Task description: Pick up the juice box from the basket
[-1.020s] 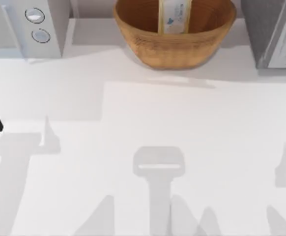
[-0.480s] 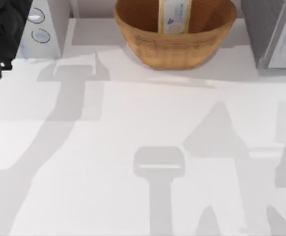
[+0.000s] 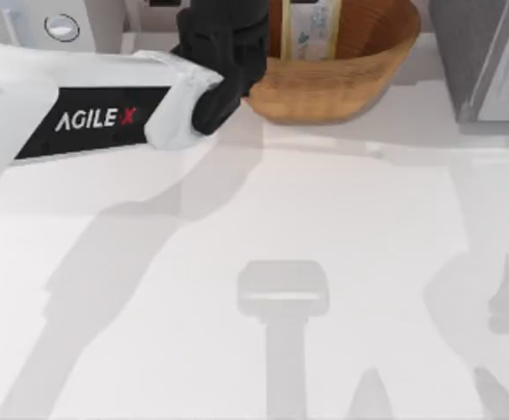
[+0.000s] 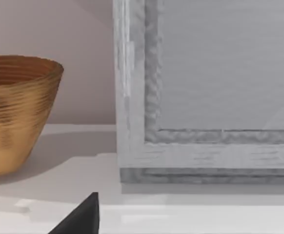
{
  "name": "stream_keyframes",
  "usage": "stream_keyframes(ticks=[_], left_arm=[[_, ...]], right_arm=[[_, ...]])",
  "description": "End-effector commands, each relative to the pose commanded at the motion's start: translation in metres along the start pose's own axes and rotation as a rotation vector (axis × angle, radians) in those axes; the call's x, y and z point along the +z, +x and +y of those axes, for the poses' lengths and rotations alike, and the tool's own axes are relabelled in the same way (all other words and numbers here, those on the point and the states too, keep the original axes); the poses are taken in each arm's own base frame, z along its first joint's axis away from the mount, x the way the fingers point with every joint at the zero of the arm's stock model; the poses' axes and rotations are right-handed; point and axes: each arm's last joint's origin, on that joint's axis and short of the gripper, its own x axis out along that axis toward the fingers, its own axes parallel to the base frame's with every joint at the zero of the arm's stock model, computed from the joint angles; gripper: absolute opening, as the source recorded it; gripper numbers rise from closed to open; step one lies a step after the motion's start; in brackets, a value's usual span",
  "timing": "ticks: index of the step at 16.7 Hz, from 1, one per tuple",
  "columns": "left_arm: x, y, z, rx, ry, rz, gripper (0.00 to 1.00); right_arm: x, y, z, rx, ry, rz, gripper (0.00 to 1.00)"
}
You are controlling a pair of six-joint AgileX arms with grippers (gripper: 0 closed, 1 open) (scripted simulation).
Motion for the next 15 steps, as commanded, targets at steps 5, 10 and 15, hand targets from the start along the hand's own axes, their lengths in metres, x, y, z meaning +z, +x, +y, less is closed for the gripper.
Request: stream_keyframes(ticks=[5, 10, 15], left_arm=[[-0.074, 0.018, -0.063, 0.0, 0.008, 0.003, 1.0], [-0.103, 0.019, -0.083, -0.001, 0.01, 0.003, 1.0], [-0.095, 0.021, -0.081, 0.002, -0.001, -0.009, 1.0]], right_arm=[[0.0, 0.0, 0.0, 0.0, 0.0, 0.0, 1.0], [0.0, 0.0, 0.0, 0.0, 0.0, 0.0, 1.0], [0.0, 0.0, 0.0, 0.0, 0.0, 0.0, 1.0]])
